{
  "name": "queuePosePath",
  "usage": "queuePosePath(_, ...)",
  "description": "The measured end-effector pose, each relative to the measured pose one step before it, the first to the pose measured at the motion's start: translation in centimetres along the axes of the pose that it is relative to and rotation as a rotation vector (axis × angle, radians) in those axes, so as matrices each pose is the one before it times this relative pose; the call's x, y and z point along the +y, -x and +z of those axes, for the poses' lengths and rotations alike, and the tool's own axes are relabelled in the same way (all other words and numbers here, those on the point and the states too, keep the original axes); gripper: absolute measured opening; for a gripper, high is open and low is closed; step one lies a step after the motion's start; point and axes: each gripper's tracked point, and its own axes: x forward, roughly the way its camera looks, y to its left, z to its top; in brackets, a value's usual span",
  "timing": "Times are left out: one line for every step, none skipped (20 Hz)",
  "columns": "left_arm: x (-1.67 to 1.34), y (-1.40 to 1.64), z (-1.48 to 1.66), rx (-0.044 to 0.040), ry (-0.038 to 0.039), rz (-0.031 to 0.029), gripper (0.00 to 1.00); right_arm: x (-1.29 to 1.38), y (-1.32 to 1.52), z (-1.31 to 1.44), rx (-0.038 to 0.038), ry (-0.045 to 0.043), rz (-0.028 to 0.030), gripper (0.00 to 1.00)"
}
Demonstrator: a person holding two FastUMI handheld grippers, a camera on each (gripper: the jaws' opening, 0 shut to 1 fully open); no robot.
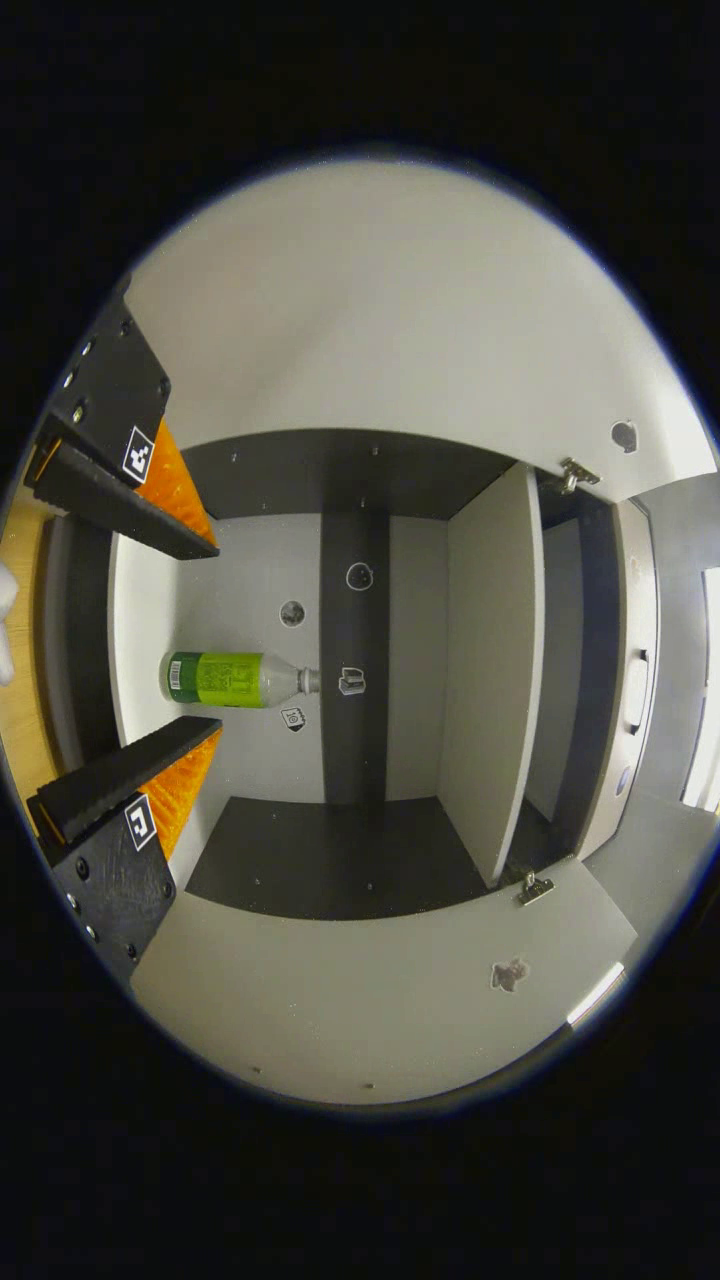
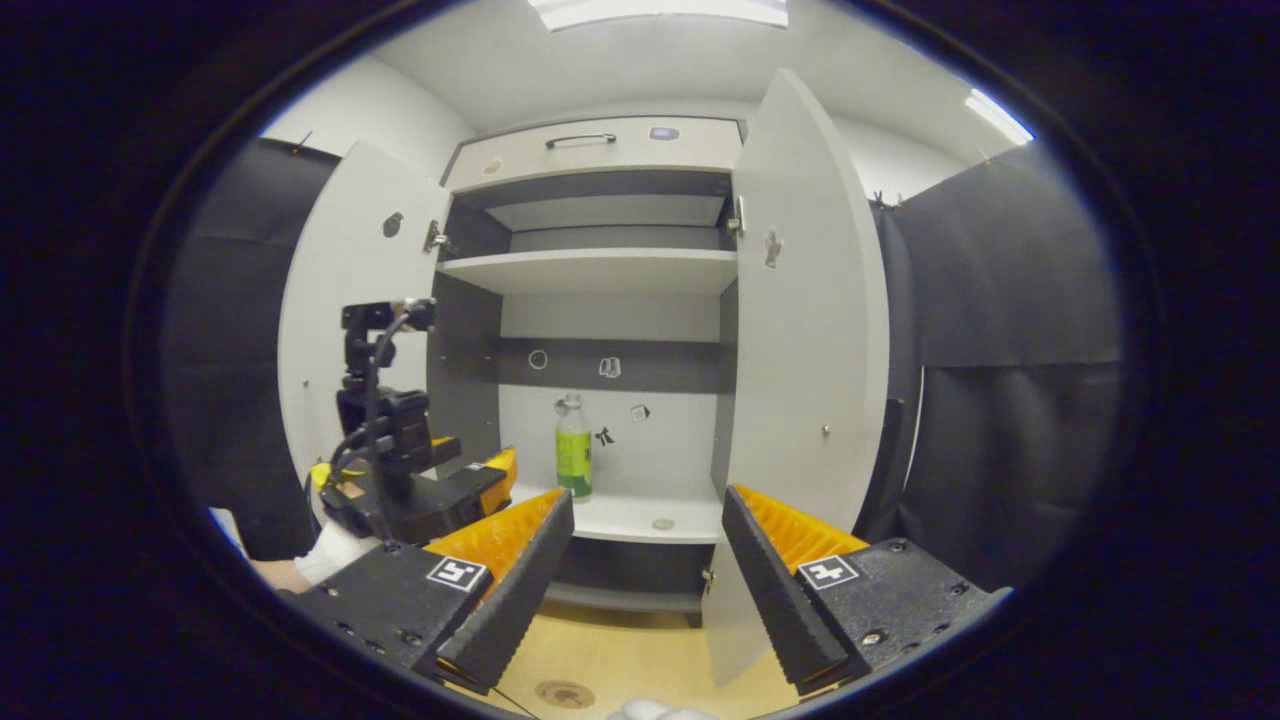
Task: Grasp the bottle in the cabinet with the left hand and place it on the coaster, then close the right door with the right hand and the left door with the left hand.
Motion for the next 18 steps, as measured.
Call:
queuePosePath(-0.336, -1.826, -0.377, -0.00194, 0.00572, -0.00189, 0.96, -0.069, -0.21, -0.16, 0.00399, 0.01084, -0.00539, 0.98)
queuePosePath(-0.272, -1.743, -0.398, 0.00266, -0.00047, 0.0036, 0.96, -0.063, -0.074, 0.047, 0.0036, 0.00615, -0.00382, 0.98)
queuePosePath(-0.31, -1.554, -0.3, -0.00266, -0.00128, 0.0003, 0.96, -0.02, -0.372, -0.019, 0.00542, 0.00659, -0.00267, 0.98)
queuePosePath(-0.423, -1.475, -0.211, -0.00797, -0.00403, 0.00018, 0.97, 0.086, -0.327, -0.084, 0.00602, 0.00451, -0.00119, 0.98)
queuePosePath(-0.482, -1.299, -0.34, 0.00154, -0.00408, 0.0027, 0.96, 0.101, -0.42, -0.27, 0.01181, 0.00451, 0.00128, 0.98)
queuePosePath(-0.341, -1.272, -0.501, 0.00681, 0.00352, -0.00026, 0.96, 0.155, -0.316, -0.28, 0.01106, 0.00439, 0.00357, 0.98)
queuePosePath(-0.346, -1.078, -0.364, 0.0025, 0.00576, -0.00149, 0.96, 0.107, -0.363, -0.239, 0.00627, 0.00518, 0.00255, 0.98)
queuePosePath(-0.254, -1.138, -0.454, 0.00835, -0.00091, 0.0001, 0.96, 0.017, -0.268, -0.107, 0.00434, 0.00557, 0.00004, 0.98)
queuePosePath(0.056, -1.035, -0.453, 0.00454, -0.0046, 0.0038, 0.96, 0.016, -0.223, -0.2, 0.00416, 0.0068, 0.00161, 0.98)
queuePosePath(-0.055, -0.815, -0.213, -0.00061, -0.00482, 0.00265, 0.96, 0.059, -0.229, -0.141, 0.00276, 0.00634, 0.00014, 0.97)
queuePosePath(-0.174, -0.712, -0.301, 0.00432, -0.00095, 0.00375, 0.96, -0.004, -0.149, -0.216, 0.00451, 0.00321, -0.00024, 0.98)
queuePosePath(-0.217, -0.621, -0.392, 0.0041, 0.00407, -0.00399, 0.96, 0.017, -0.147, -0.202, 0.00769, -0.00118, 0.00152, 0.98)
queuePosePath(-0.285, -0.346, -0.292, 0.00632, 0.0027, -0.00228, 0.96, -0.101, -0.155, -0.304, 0.00909, -0.00295, 0.00224, 0.98)
queuePosePath(0.08, -0.466, -0.313, 0.00896, -0.00479, 0.00657, 0.96, -0.105, -0.114, -0.19, 0.00662, -0.00318, 0.00018, 0.98)
queuePosePath(0.121, -0.39, -0.349, 0.00954, -0.00535, 0.00621, 0.96, -0.208, -0.063, -0.156, 0.00482, -0.0023, -0.00124, 0.98)
queuePosePath(-0.065, -0.367, -0.174, 0.00652, -0.00144, 0.0007, 0.96, -0.127, -0.026, -0.041, -0.00078, -0.00235, -0.00306, 0.98)
queuePosePath(0.202, -0.236, -0.109, 0.00259, 0.0009, 0.00911, 0.95, -0.182, 0.052, -0.105, 0.00055, -0.00124, -0.0038, 0.98)
queuePosePath(0.163, 0.208, -0.269, 0.0158, 0.00458, 0.00148, 0.89, -0.111, 0.06, -0.053, 0.00159, -0.00255, -0.00169, 0.98)
